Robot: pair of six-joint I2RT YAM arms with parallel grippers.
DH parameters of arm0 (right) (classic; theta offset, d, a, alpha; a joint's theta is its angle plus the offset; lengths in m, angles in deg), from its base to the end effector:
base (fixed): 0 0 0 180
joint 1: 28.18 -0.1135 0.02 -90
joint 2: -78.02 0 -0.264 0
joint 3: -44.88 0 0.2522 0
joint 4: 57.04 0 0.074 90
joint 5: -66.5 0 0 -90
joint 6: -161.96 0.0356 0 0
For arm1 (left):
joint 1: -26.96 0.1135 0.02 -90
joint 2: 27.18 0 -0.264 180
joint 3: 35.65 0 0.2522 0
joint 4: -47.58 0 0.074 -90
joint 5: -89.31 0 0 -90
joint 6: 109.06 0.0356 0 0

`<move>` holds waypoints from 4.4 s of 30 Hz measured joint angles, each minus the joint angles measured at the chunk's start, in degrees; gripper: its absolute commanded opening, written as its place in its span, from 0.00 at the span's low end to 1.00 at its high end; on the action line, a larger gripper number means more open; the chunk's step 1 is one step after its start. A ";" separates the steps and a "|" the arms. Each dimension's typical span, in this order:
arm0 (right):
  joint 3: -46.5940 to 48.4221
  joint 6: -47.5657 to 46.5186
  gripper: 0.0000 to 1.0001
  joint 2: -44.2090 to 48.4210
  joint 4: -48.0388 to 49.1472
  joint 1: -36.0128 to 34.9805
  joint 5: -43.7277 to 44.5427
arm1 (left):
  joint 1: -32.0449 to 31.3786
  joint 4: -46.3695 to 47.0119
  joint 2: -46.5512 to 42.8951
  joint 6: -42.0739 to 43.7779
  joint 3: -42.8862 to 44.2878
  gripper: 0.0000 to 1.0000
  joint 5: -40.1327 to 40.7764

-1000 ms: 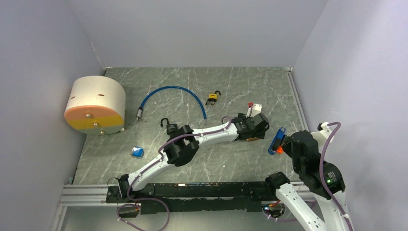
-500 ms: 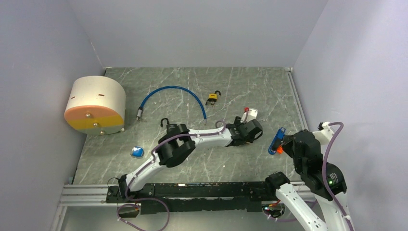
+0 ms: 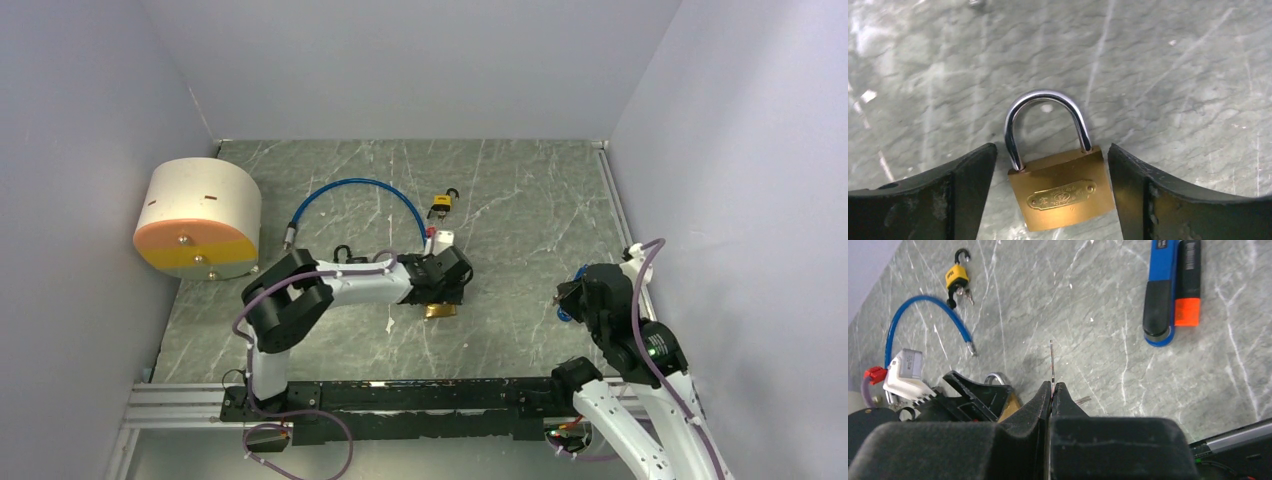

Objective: Unlock with the key
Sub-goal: Move the lock to the center of the board, then pick up the lock from the center of the board, then unlock the lock.

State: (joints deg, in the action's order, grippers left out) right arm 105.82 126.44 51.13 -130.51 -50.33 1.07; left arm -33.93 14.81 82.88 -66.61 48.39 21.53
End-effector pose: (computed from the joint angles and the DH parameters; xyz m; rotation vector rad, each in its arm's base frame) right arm 0.0757 0.0148 0.3066 0.8252 2.0384 0.2670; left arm 0.2028 -0.3365 0.1594 0.1543 2.5016 -0.2797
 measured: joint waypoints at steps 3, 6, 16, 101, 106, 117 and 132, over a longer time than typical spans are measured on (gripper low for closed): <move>-1.01 -0.39 0.00 -1.49 1.75 0.00 -2.25 | 1.29 -3.23 -1.86 -1.92 -1.03 0.95 -1.84; -1.81 -1.11 0.00 -2.93 3.72 0.00 -4.63 | 1.31 -7.21 -1.66 -4.46 0.52 0.95 -3.19; -7.87 -1.33 0.00 -3.34 8.46 0.00 -10.54 | 1.11 -20.92 3.67 -14.01 9.51 0.77 -4.26; 3.37 -18.84 0.00 -52.13 38.45 -9.92 -53.42 | 24.63 -8.92 -10.27 -28.89 -0.35 0.18 -46.95; 3.37 -18.80 0.00 -52.00 38.34 -9.92 -53.40 | 24.63 -8.81 -10.27 -29.66 -0.52 0.18 -46.93; 3.34 -20.04 0.00 -51.41 36.33 -9.92 -52.87 | 24.63 -8.33 -10.27 -29.90 -0.52 0.18 -46.99; 4.22 -20.00 0.00 -52.30 36.87 -9.92 -52.30 | 24.63 -8.22 -10.27 -29.90 -0.52 0.18 -47.01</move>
State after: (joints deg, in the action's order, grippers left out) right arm 110.03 106.44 -1.18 -93.64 -60.26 -51.23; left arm -9.29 6.59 72.60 -96.51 47.86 -25.48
